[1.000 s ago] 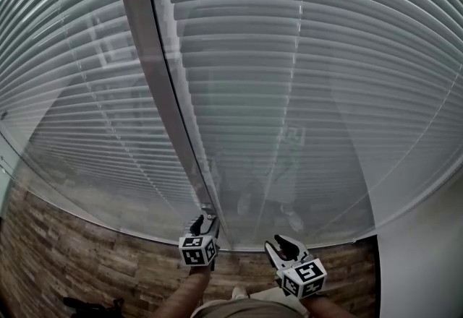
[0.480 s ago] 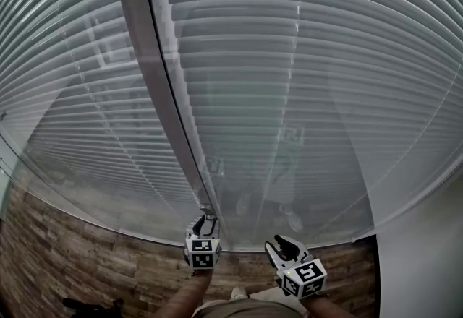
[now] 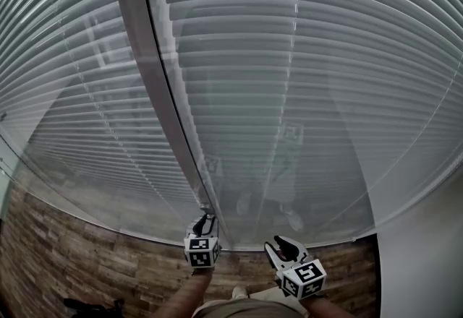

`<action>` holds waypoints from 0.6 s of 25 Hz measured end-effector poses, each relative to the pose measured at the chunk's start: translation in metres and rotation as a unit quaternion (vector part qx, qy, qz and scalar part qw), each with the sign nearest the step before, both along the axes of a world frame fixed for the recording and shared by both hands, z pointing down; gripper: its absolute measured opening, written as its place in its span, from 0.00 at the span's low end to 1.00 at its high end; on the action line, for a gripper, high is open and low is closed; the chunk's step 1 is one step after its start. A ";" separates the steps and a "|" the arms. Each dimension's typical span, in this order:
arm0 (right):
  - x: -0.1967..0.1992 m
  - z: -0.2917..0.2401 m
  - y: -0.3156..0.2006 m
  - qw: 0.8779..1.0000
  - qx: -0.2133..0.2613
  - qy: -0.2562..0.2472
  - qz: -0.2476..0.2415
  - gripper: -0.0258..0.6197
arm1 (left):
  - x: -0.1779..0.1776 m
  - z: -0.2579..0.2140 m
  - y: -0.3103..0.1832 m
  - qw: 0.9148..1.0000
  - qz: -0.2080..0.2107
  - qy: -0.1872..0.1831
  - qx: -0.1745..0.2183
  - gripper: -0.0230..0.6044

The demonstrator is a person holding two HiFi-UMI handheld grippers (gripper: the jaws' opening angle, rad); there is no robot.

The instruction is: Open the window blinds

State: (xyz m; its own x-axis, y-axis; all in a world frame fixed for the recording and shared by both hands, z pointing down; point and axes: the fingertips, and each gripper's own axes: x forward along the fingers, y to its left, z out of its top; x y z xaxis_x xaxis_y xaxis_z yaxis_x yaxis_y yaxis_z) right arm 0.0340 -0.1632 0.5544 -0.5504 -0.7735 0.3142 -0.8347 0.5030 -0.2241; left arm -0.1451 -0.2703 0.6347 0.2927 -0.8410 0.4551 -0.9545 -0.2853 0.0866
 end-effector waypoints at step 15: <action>-0.002 -0.004 0.000 1.000 -0.001 0.003 -0.004 0.23 | -0.004 0.003 -0.001 0.982 -0.023 0.183 -0.049 0.25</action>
State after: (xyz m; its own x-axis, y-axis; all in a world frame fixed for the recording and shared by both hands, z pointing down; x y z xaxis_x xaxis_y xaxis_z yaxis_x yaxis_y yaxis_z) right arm 0.0324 -0.1628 0.5499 -0.5547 -0.7681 0.3199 -0.8320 0.5094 -0.2197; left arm -0.1495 -0.2709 0.6375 0.4141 -0.8148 0.4057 -0.8663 -0.2160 0.4504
